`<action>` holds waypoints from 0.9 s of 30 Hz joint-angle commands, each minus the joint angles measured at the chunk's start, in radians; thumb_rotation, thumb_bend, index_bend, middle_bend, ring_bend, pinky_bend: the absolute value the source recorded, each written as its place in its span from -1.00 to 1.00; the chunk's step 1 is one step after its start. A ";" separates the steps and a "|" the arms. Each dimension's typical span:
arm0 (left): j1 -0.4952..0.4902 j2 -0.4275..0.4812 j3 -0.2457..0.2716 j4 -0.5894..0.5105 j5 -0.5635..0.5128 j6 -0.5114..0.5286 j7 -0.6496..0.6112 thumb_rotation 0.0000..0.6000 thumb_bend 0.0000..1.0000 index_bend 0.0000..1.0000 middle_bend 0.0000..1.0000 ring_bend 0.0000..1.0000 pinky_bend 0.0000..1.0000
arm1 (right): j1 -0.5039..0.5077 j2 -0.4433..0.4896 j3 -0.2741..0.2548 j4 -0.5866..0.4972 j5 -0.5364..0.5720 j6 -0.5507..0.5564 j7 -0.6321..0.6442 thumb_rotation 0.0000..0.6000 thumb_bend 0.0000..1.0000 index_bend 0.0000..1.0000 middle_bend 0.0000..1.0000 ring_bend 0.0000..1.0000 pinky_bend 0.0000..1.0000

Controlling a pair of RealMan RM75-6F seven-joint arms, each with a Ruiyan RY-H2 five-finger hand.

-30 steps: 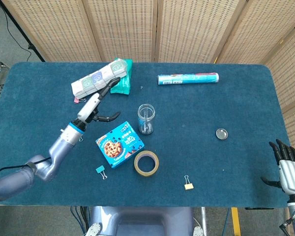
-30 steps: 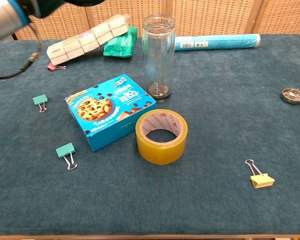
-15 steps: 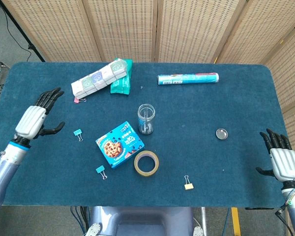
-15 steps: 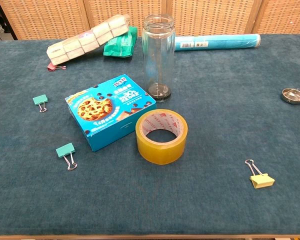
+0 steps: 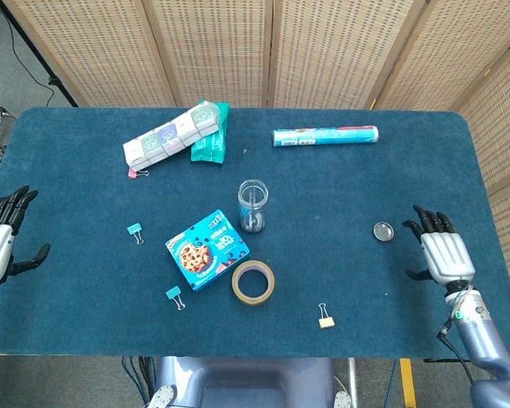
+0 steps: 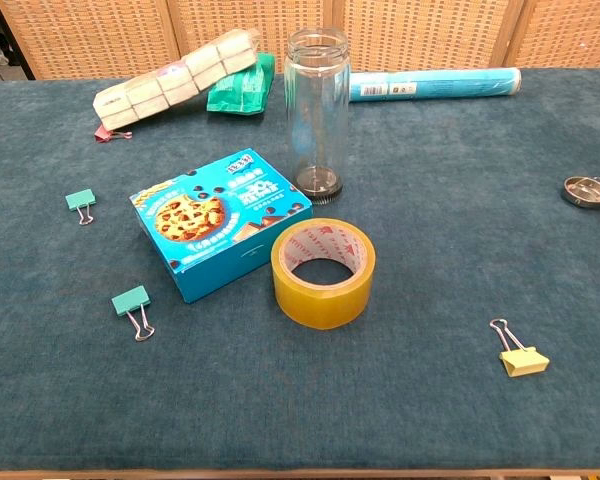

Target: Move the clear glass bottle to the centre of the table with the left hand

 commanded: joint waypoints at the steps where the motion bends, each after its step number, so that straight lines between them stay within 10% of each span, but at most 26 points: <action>1: 0.048 0.039 0.000 -0.066 0.022 0.054 0.042 1.00 -0.32 -1.00 -1.00 -1.00 -1.00 | 0.054 -0.059 0.015 0.050 0.055 -0.040 -0.062 1.00 -0.73 -0.52 -1.00 -1.00 -1.00; 27: 0.098 0.069 -0.054 -0.099 0.048 0.020 0.038 1.00 -0.32 -1.00 -1.00 -1.00 -1.00 | 0.198 -0.246 0.019 0.304 0.188 -0.110 -0.160 1.00 -0.44 -0.21 -1.00 -1.00 -1.00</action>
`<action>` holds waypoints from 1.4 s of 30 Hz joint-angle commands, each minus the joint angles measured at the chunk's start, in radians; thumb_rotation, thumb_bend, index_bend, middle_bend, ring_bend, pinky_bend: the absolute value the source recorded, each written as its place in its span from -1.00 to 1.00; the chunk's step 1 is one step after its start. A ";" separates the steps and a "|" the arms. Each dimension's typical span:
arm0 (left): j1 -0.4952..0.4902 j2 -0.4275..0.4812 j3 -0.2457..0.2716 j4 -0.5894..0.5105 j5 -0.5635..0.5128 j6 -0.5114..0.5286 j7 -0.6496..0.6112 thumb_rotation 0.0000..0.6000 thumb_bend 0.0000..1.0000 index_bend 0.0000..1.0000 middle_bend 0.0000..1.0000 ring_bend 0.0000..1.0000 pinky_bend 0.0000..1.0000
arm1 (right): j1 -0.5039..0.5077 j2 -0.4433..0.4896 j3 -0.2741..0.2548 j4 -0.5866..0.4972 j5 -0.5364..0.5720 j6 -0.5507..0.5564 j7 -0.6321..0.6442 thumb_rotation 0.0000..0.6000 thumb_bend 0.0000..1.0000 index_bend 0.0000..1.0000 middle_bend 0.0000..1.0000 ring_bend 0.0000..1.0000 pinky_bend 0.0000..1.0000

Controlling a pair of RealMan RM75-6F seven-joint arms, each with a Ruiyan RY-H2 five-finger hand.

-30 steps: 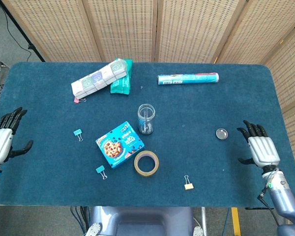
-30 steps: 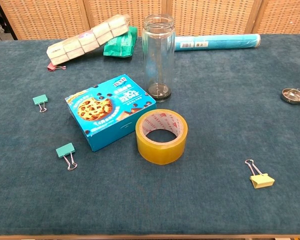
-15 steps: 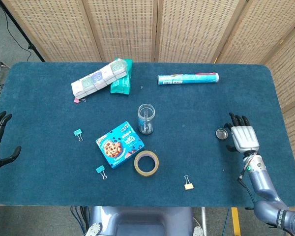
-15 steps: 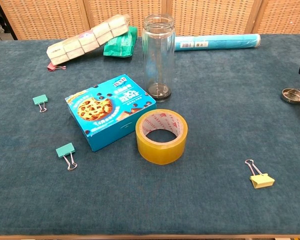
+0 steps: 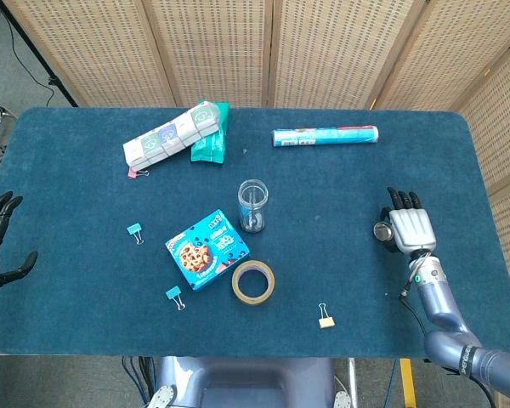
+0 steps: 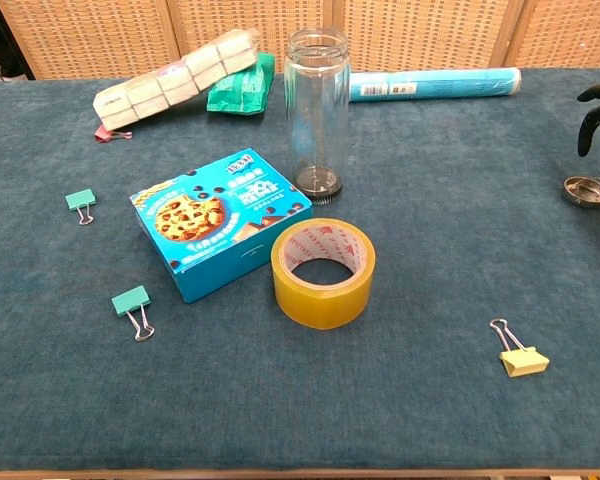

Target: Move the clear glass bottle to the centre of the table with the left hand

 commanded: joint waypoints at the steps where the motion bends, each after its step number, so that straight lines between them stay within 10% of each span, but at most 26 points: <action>1: 0.004 0.001 -0.005 0.003 0.004 -0.001 -0.006 1.00 -0.32 -1.00 -1.00 -1.00 -1.00 | 0.010 -0.020 -0.005 0.031 0.002 -0.004 0.001 1.00 -0.44 -0.20 -1.00 -1.00 -1.00; 42: 0.027 0.009 -0.039 0.011 0.031 -0.045 -0.041 1.00 -0.32 -1.00 -1.00 -1.00 -1.00 | 0.040 -0.134 -0.018 0.229 -0.014 -0.034 0.053 1.00 -0.15 0.07 -1.00 -1.00 -1.00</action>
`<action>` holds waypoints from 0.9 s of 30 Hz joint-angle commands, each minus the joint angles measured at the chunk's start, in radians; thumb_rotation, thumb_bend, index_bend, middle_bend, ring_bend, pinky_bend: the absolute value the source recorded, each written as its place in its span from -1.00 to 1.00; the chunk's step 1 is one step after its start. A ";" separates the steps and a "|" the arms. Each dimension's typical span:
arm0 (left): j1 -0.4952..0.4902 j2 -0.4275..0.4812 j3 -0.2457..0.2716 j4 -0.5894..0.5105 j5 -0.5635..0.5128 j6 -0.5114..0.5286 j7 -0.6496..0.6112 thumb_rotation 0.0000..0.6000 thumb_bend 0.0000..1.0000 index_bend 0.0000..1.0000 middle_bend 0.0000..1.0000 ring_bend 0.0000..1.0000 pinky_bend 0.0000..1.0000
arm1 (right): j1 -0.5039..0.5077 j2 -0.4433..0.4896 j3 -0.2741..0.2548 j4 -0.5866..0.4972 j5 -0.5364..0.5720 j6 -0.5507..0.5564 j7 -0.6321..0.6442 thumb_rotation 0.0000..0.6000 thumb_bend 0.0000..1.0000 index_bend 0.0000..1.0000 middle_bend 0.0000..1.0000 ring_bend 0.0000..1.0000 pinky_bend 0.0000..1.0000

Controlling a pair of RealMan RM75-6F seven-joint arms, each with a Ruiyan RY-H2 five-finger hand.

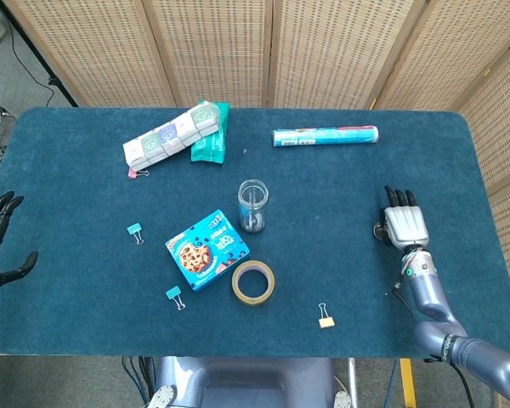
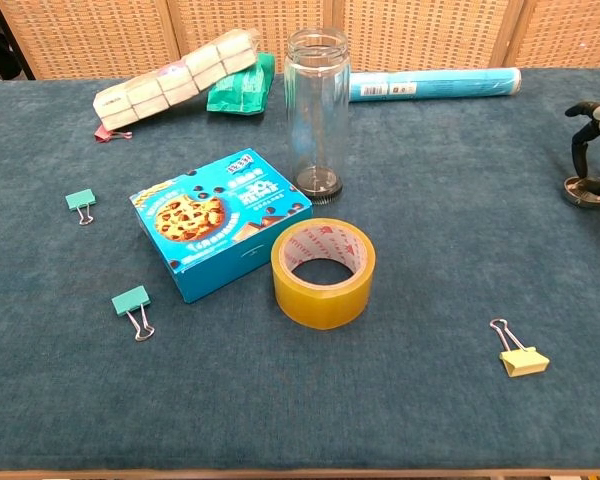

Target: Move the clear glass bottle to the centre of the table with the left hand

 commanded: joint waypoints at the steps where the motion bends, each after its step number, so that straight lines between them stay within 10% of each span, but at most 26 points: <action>1: 0.001 0.000 -0.001 0.000 0.001 -0.001 -0.001 1.00 -0.32 -1.00 -1.00 -1.00 -1.00 | -0.001 -0.002 0.000 0.002 -0.001 0.000 0.001 1.00 -0.14 0.09 -0.99 -1.00 -1.00; 15: 0.004 0.004 -0.006 0.002 0.005 -0.009 -0.015 1.00 -0.32 -1.00 -1.00 -1.00 -1.00 | -0.006 0.013 0.004 -0.023 -0.013 0.025 -0.008 1.00 -0.04 0.24 -0.96 -1.00 -1.00; 27: 0.012 0.010 -0.008 0.007 0.020 -0.004 -0.042 1.00 -0.32 -1.00 -1.00 -1.00 -1.00 | -0.013 0.181 0.047 -0.312 -0.074 0.162 -0.078 1.00 -0.03 0.25 -0.95 -1.00 -1.00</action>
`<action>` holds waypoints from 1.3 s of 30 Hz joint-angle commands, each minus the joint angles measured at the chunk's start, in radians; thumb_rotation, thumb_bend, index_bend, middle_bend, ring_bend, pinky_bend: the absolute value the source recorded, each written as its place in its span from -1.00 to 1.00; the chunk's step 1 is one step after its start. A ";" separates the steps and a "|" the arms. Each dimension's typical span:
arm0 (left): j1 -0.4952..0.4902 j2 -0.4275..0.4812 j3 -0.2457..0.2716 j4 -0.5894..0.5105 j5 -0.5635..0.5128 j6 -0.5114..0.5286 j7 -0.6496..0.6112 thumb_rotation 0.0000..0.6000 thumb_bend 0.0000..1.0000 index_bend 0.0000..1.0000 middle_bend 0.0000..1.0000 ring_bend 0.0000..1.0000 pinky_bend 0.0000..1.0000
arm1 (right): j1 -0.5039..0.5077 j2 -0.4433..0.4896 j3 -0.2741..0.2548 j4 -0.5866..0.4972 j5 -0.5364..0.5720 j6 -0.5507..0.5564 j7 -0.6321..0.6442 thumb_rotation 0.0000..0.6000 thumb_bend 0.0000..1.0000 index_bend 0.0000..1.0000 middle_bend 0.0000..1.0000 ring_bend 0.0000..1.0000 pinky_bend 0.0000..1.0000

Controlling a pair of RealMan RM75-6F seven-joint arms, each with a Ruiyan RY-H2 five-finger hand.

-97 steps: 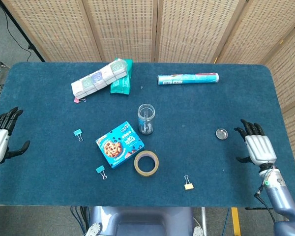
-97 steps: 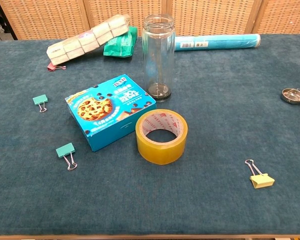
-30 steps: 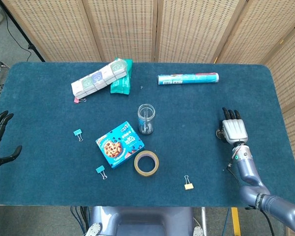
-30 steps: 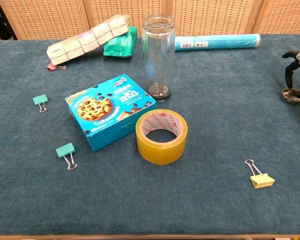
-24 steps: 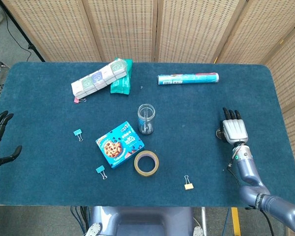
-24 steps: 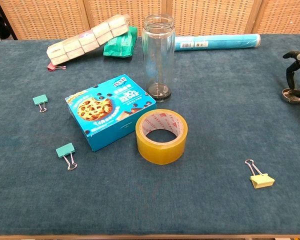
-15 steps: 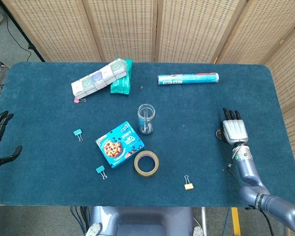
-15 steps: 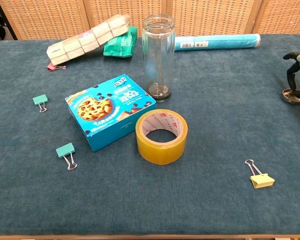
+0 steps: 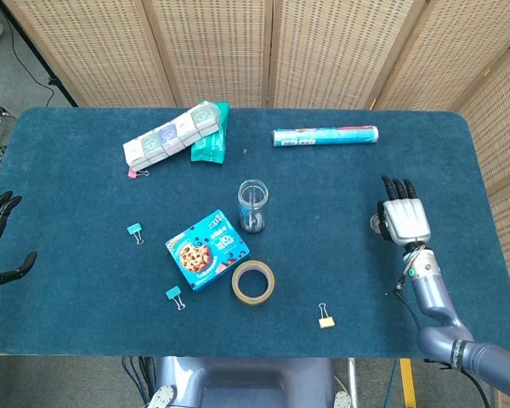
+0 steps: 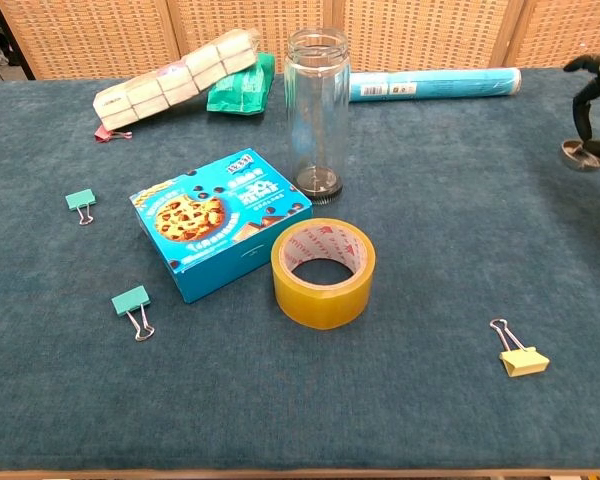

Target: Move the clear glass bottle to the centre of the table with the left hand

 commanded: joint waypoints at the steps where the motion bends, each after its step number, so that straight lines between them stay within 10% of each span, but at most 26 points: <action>1: 0.001 0.001 0.001 0.001 0.005 0.000 -0.005 1.00 -0.32 -1.00 -1.00 -1.00 -1.00 | 0.002 0.086 0.029 -0.136 -0.024 0.059 -0.051 1.00 -0.03 0.25 -0.95 -1.00 -1.00; 17: 0.009 0.007 0.003 0.007 0.025 0.007 -0.026 1.00 -0.32 -1.00 -1.00 -1.00 -1.00 | 0.141 0.235 0.155 -0.466 0.122 0.084 -0.309 1.00 -0.02 0.26 -0.95 -1.00 -1.00; 39: 0.004 0.014 0.005 0.022 0.043 -0.004 -0.062 1.00 -0.32 -1.00 -1.00 -1.00 -1.00 | 0.495 0.051 0.216 -0.437 0.465 0.102 -0.554 1.00 -0.02 0.27 -0.94 -1.00 -1.00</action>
